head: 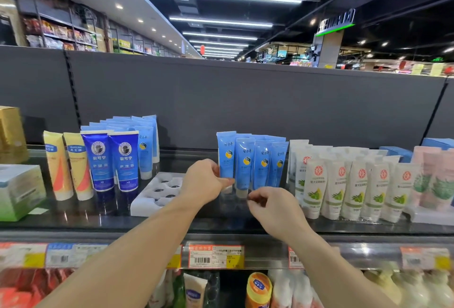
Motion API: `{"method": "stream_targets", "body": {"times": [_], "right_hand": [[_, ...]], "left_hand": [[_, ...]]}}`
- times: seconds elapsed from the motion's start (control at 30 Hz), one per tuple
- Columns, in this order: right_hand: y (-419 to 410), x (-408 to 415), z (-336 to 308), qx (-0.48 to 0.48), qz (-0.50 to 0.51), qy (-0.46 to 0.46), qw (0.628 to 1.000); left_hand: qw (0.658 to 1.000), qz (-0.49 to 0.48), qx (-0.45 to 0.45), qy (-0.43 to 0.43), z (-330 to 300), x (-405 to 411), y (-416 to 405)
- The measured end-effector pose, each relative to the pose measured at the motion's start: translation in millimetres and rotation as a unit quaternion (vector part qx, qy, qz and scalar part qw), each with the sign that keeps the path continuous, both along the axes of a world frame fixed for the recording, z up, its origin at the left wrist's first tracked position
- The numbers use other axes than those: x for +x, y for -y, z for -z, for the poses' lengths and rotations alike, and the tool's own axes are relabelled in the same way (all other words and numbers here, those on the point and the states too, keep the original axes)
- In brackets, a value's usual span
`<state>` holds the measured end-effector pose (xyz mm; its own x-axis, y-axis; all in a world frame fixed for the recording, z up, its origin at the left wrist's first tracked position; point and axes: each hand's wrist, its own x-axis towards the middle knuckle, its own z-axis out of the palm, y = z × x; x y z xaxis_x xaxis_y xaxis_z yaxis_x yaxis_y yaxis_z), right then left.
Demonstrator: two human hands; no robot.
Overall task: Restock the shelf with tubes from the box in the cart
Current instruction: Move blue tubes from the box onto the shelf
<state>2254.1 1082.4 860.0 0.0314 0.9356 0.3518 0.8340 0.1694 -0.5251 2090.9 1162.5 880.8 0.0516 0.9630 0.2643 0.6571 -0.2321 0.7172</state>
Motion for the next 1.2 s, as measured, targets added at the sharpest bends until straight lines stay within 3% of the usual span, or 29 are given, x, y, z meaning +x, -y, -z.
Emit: {"method": "stream_targets", "body": {"times": [0.67, 1.0, 1.2], "right_hand": [[1, -1, -1, -0.010, -0.003, -0.003, 1.000], [2, -1, -4, -0.002, -0.018, -0.012, 1.000], [4, -23, -6, -0.002, -0.061, 0.000, 0.998]], "left_hand": [[0.997, 0.032, -0.057, -0.039, -4, 0, 0], [0.993, 0.032, -0.053, -0.097, -13, -10, 11], [0.997, 0.016, -0.014, -0.069, -12, -33, 47]]}}
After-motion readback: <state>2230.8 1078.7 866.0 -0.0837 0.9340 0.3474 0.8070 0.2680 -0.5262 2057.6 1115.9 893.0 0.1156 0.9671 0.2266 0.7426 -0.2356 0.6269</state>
